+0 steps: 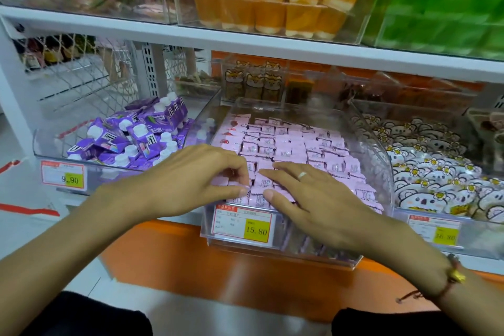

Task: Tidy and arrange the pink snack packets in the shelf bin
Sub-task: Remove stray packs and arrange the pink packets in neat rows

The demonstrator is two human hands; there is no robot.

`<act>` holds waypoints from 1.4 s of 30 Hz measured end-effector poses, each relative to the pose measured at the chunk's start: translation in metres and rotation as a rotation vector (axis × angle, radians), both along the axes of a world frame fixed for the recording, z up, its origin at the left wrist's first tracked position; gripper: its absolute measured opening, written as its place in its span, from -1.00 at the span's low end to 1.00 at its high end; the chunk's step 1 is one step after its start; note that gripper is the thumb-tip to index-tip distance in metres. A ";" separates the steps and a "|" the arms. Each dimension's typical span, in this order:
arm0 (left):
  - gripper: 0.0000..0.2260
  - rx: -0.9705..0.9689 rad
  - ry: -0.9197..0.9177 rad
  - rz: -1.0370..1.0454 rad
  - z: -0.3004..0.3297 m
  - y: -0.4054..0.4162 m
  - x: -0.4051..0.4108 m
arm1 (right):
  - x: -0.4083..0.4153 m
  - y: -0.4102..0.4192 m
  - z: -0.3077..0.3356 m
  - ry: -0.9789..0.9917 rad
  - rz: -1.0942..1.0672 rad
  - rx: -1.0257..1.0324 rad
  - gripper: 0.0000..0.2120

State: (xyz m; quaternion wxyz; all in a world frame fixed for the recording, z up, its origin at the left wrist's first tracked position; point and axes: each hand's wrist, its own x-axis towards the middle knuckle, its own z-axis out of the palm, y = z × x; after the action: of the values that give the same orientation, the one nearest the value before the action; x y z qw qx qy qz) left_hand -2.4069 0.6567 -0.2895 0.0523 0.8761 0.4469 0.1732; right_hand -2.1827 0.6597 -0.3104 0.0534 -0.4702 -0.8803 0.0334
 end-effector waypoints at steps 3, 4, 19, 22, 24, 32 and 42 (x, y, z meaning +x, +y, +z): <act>-0.89 0.032 -0.070 0.029 -0.006 -0.002 0.003 | -0.005 0.000 0.001 0.016 -0.010 0.038 -0.49; -0.89 0.034 -0.097 0.041 -0.007 -0.002 0.004 | -0.007 0.000 0.001 0.017 -0.015 0.045 -0.52; -0.86 -0.054 -0.758 0.057 -0.012 -0.003 0.015 | -0.012 0.000 0.000 0.082 -0.015 0.062 -0.56; -0.93 -0.062 -0.713 0.036 -0.015 0.001 0.011 | -0.015 0.000 0.006 0.381 -0.029 0.051 -0.48; -0.96 -0.046 -0.708 0.019 -0.015 0.002 0.009 | -0.022 -0.002 0.008 0.556 -0.019 0.013 -0.49; -0.74 0.301 -0.302 0.014 0.001 -0.007 -0.019 | -0.040 0.002 0.002 0.636 -0.053 -0.085 -0.72; -0.72 0.388 0.245 -0.082 -0.006 -0.016 -0.021 | -0.043 -0.011 0.013 0.919 0.062 0.038 -0.75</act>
State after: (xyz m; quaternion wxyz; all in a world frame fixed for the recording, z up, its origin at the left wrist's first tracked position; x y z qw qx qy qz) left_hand -2.4277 0.6405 -0.2955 -0.1645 0.9016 0.3725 0.1461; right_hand -2.2260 0.6483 -0.2976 0.4457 -0.3788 -0.7796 0.2239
